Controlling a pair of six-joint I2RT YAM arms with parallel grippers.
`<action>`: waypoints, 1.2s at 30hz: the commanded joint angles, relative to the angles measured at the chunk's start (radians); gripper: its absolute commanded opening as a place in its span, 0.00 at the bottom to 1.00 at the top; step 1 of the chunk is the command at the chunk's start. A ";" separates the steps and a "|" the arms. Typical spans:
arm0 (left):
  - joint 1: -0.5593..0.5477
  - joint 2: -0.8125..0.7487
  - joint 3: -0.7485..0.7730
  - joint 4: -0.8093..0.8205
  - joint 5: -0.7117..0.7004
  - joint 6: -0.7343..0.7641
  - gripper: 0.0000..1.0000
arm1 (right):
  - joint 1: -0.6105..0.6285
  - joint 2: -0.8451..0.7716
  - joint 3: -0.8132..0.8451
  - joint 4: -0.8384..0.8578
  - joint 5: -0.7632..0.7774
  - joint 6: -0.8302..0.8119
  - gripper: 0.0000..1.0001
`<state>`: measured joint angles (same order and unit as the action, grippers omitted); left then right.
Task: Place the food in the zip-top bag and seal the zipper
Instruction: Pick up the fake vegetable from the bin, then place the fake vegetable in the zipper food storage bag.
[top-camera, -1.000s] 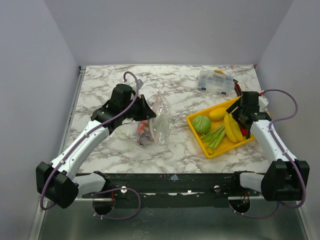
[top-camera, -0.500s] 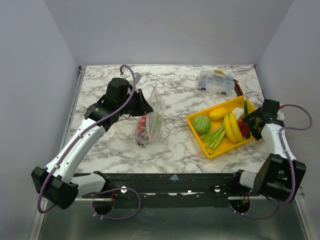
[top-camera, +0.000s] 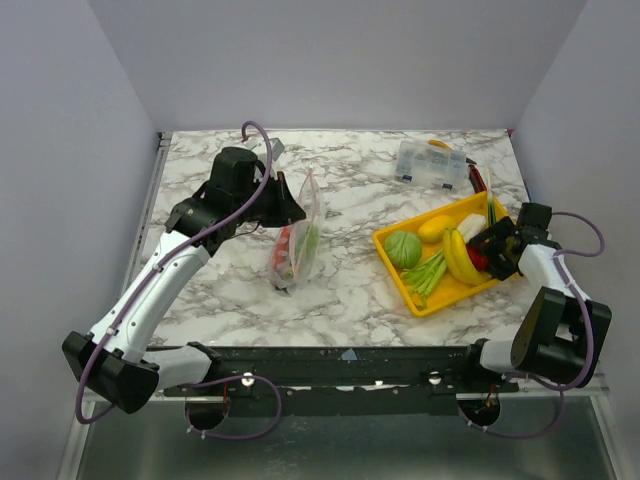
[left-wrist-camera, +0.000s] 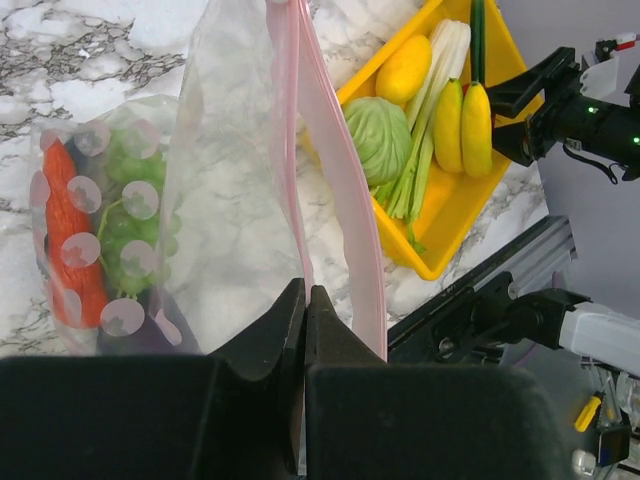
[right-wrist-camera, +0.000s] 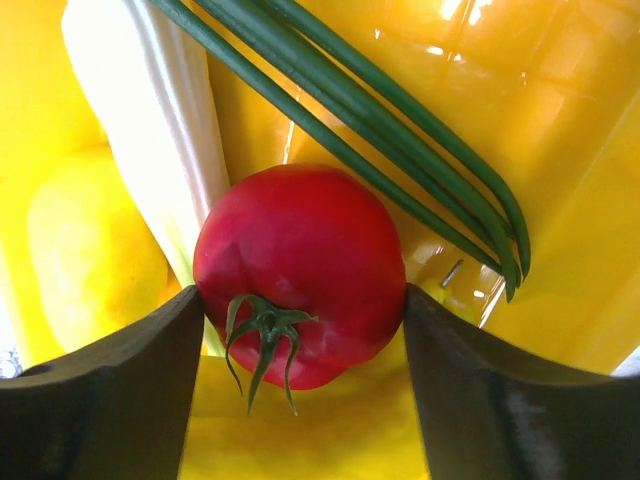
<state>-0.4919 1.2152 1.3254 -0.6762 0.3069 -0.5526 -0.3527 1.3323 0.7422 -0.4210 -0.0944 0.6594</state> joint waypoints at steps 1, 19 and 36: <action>0.003 -0.006 0.058 -0.040 -0.019 0.050 0.00 | -0.002 0.018 -0.010 0.039 0.032 -0.007 0.60; 0.005 -0.038 -0.095 0.232 0.147 -0.160 0.00 | 0.209 -0.310 0.209 0.028 -0.206 -0.095 0.00; 0.003 0.039 -0.237 0.496 0.291 -0.396 0.00 | 0.932 -0.084 0.380 0.601 -0.402 0.197 0.00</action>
<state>-0.4904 1.2739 1.0859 -0.2184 0.5762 -0.9295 0.5415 1.1938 1.1103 0.1043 -0.4881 0.8230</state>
